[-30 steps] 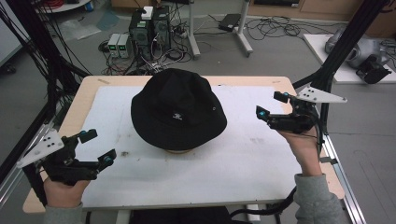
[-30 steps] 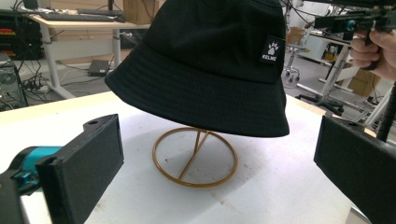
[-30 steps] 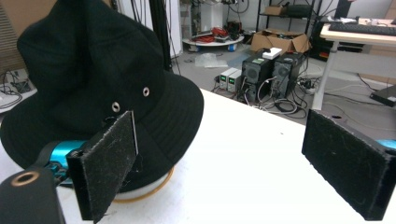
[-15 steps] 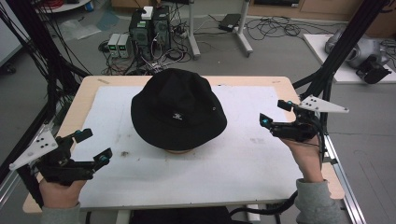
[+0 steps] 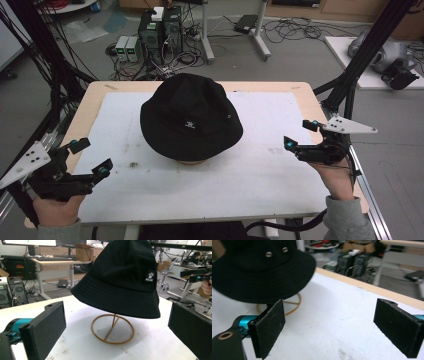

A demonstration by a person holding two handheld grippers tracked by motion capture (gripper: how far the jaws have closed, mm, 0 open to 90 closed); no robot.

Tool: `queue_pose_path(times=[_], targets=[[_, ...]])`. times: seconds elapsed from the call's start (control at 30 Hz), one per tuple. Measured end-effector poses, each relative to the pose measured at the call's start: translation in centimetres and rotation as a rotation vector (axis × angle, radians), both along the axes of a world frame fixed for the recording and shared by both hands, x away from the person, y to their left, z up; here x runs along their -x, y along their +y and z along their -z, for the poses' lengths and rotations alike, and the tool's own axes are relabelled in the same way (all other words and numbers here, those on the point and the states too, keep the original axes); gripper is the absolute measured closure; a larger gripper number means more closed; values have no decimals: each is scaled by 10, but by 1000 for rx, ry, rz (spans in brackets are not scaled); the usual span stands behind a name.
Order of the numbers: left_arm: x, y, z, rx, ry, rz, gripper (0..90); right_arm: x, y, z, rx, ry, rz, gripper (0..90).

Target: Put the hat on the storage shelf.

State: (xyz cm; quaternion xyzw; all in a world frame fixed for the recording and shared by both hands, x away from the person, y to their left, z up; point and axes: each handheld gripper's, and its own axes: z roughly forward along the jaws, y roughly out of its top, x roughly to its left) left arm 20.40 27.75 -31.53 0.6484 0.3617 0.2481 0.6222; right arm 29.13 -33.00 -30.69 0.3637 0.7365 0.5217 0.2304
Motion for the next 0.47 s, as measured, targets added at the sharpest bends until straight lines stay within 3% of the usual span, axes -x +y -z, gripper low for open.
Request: queue_pose_path(times=[0.07,0.33,0.47], targets=[[-1,-3,1,-8,-1,5,17,0,-3,-2,-40,1,-15,96],[0,-4,-2,-15,-9,7,17,1,5,-4,-13,-8,-44,96],[-1,-3,-1,-11,-3,4,17,0,5,-4,-30,-7,-34,96]])
